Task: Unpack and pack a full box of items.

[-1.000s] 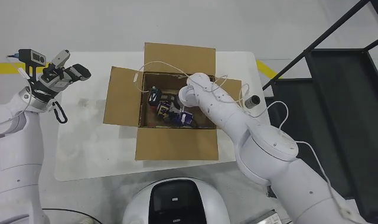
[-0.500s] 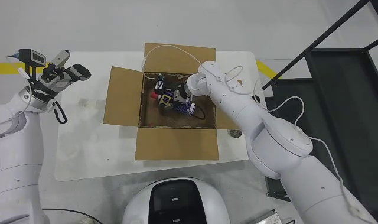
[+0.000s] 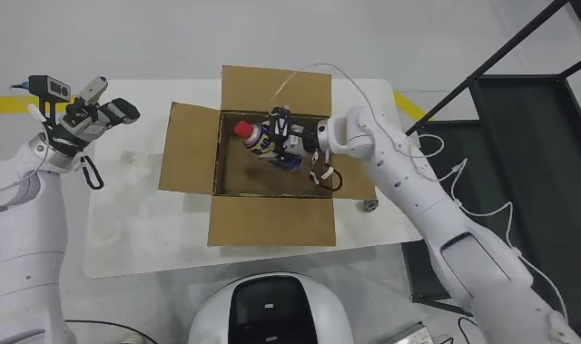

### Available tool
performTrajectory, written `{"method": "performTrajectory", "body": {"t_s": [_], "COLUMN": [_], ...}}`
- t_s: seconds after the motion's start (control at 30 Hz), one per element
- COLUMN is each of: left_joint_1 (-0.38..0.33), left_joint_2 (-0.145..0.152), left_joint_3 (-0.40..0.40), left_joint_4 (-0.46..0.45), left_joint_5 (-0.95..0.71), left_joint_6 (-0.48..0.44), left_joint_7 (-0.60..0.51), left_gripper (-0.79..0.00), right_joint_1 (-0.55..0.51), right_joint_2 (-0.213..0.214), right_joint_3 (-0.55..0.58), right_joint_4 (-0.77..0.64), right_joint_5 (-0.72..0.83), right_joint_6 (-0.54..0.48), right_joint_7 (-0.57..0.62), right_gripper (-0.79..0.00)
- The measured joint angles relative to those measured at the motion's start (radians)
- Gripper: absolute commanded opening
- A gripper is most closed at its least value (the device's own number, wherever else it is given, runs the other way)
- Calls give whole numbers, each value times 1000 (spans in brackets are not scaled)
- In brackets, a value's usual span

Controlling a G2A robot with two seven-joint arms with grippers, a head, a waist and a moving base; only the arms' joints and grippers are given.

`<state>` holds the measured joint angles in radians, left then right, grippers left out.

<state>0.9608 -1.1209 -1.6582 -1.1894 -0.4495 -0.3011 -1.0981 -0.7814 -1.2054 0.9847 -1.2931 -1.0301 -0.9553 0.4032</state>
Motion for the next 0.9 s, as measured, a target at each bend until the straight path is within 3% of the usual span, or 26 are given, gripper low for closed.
{"method": "performTrajectory", "body": {"t_s": [0.13, 0.3, 0.9], "left_joint_1": [0, 0, 0], "left_joint_2": [0, 0, 0], "left_joint_3": [0, 0, 0], "left_joint_4": [0, 0, 0], "left_joint_5": [0, 0, 0], "left_joint_6": [0, 0, 0], "left_joint_7": [0, 0, 0], "left_gripper": [0, 0, 0], "right_joint_1": [-225, -414, -420], "right_joint_2": [63, 92, 92], "right_joint_3": [209, 400, 407], "right_joint_4": [-278, -444, -447], "right_joint_5": [32, 35, 35], "right_joint_6": [19, 28, 40], "right_joint_7": [21, -101, -115], "right_gripper": [-785, -785, -785]}}
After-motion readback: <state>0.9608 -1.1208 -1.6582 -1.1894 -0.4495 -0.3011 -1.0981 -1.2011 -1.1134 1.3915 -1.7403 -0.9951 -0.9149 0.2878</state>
